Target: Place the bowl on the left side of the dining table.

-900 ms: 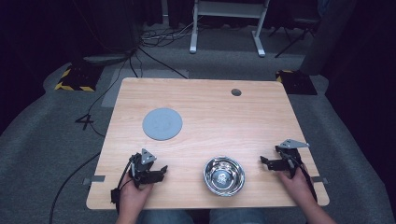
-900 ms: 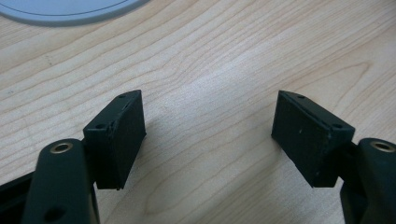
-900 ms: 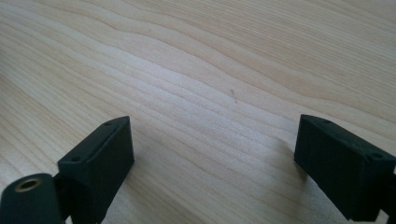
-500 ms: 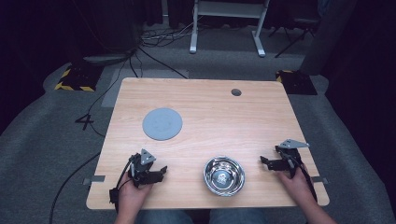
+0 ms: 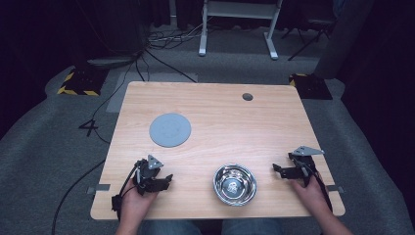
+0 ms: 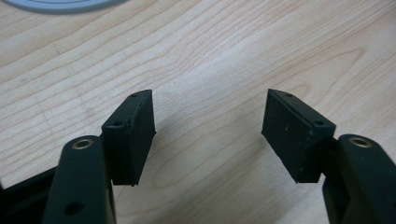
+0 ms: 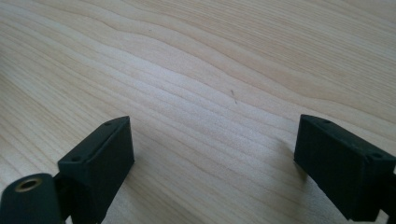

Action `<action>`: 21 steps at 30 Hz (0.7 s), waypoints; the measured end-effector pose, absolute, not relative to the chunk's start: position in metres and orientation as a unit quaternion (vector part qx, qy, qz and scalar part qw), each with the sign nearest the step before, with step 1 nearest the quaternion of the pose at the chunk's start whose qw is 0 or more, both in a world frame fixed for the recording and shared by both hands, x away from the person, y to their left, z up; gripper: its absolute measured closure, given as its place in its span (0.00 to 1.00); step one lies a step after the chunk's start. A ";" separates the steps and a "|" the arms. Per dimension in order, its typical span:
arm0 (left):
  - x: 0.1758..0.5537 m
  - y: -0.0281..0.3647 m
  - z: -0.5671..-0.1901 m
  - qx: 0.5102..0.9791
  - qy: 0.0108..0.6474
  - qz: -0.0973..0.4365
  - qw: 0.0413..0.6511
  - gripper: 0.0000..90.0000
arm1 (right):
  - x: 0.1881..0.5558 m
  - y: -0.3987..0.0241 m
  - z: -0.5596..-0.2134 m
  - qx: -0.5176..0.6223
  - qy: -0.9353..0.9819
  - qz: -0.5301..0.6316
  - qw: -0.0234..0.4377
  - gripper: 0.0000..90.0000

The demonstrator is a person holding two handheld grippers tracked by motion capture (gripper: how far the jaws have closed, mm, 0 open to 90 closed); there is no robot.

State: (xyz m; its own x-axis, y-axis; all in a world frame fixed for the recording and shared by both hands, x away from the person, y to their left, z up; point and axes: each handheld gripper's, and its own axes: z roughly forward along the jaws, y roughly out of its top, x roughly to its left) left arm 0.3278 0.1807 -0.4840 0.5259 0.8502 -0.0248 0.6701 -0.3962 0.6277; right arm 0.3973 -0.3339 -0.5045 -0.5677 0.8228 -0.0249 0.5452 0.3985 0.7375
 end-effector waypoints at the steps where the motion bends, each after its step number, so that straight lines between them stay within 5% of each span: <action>1: 0.327 0.180 -0.481 0.820 0.465 0.147 0.298 0.39 | 0.397 -0.334 -0.504 0.421 0.813 0.352 0.197 0.13; 21: 0.320 0.175 -0.445 0.794 0.490 0.146 0.329 0.43 | 0.397 -0.334 -0.504 0.421 0.813 0.351 0.197 0.13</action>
State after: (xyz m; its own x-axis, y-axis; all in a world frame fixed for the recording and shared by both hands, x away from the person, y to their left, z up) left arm 0.3204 0.1748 -0.4454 0.4771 0.8742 -0.0906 0.6822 -0.3034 0.6653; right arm 0.3973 -0.3339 -0.5045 -0.5674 0.8231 -0.0251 0.5455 0.3986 0.7373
